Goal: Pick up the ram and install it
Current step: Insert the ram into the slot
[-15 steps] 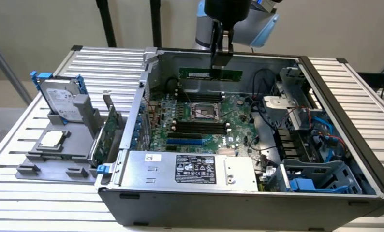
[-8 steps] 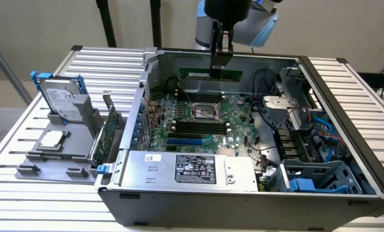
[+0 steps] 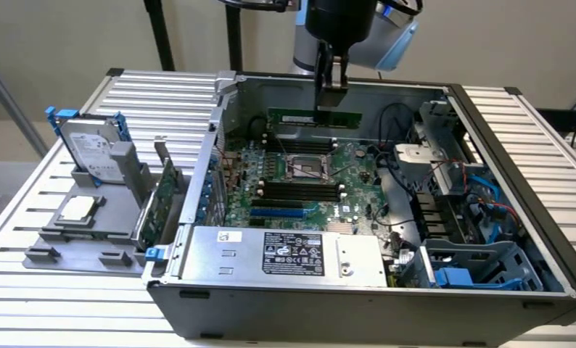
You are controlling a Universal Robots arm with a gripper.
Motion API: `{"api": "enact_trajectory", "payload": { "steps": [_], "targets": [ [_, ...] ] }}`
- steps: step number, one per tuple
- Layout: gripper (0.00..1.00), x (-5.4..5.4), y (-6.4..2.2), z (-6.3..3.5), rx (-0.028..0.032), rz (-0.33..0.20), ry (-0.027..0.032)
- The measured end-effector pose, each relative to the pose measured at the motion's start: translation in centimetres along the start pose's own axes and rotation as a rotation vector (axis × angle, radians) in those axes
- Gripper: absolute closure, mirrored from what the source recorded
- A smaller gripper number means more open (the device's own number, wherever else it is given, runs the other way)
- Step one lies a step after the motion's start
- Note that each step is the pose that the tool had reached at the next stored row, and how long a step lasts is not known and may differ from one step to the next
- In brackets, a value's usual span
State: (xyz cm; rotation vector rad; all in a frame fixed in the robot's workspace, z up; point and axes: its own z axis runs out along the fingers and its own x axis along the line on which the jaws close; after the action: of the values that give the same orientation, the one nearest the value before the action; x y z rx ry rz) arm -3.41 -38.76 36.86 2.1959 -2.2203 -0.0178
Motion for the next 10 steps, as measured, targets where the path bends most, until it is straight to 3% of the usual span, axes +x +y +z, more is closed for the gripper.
{"api": "enact_trajectory", "payload": {
  "steps": [10],
  "targets": [
    [0.86, 0.6, -0.01, 1.81, 0.0, 0.0, 0.0001]
  ]
}}
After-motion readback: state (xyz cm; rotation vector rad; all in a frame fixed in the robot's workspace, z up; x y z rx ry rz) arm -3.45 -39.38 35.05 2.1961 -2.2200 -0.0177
